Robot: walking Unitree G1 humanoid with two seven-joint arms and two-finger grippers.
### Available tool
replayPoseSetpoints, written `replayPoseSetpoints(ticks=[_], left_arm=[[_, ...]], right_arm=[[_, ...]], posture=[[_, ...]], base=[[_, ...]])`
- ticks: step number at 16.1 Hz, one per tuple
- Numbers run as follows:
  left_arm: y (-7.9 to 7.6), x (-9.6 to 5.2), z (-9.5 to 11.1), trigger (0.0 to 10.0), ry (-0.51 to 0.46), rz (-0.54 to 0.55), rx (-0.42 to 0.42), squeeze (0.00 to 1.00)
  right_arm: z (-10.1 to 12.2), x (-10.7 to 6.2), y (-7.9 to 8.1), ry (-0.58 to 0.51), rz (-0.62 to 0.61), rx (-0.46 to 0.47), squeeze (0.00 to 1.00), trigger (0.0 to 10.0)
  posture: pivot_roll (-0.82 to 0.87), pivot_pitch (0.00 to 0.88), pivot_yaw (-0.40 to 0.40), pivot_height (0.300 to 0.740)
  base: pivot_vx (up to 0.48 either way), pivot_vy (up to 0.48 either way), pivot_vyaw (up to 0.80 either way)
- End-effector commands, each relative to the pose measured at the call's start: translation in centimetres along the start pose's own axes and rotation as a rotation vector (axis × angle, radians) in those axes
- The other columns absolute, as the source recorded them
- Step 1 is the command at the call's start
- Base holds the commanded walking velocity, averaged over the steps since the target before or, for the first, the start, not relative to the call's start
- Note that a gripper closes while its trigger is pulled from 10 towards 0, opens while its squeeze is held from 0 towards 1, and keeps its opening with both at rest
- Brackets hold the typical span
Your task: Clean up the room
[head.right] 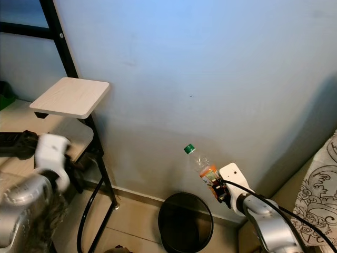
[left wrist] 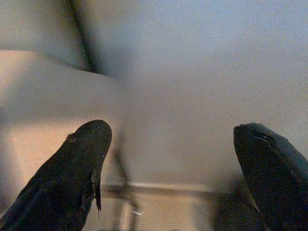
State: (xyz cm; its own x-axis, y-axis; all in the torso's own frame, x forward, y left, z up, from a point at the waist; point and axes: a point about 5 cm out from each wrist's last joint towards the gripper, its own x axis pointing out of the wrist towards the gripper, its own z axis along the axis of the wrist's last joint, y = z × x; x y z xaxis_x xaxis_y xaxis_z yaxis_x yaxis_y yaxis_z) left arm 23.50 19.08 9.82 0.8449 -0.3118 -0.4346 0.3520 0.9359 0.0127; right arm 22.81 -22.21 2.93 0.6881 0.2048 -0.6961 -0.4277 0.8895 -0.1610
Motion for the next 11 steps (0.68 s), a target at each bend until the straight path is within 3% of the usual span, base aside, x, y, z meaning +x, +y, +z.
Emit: replayPoseSetpoints(ticks=[1,3,5,7,11], left_arm=[[-1.7,0.0,0.0,10.0,0.011,-0.146,0.029,0.00],[-2.6,-0.2,-0.7,10.0,0.056,-0.267,0.062,0.00],[-3.4,-0.2,-1.1,10.0,0.116,-0.434,0.174,0.00],[-3.6,0.1,-0.9,10.0,0.142,-0.516,0.236,0.00],[-4.2,0.1,-1.0,10.0,0.181,-0.619,0.309,0.00]], right_arm=[[0.1,0.4,0.0,0.008,-0.012,-0.021,0.00,10.0],[-0.3,1.0,0.3,0.040,-0.004,-0.041,0.00,10.0],[-0.9,2.8,1.2,0.088,0.013,-0.073,0.00,10.0],[-1.5,4.5,2.3,0.142,0.031,-0.116,0.00,10.0],[-2.9,5.9,3.6,0.233,0.050,-0.186,0.00,10.0]], posture=[[0.03,0.000,0.018,0.740],[0.03,0.000,0.025,0.740],[0.02,0.000,0.029,0.740],[0.01,0.000,0.039,0.740],[0.01,0.000,0.059,0.740]], base=[[0.000,0.000,0.00],[0.000,0.000,0.00],[0.000,0.000,0.00],[0.000,0.000,0.00],[0.000,0.000,0.00]])
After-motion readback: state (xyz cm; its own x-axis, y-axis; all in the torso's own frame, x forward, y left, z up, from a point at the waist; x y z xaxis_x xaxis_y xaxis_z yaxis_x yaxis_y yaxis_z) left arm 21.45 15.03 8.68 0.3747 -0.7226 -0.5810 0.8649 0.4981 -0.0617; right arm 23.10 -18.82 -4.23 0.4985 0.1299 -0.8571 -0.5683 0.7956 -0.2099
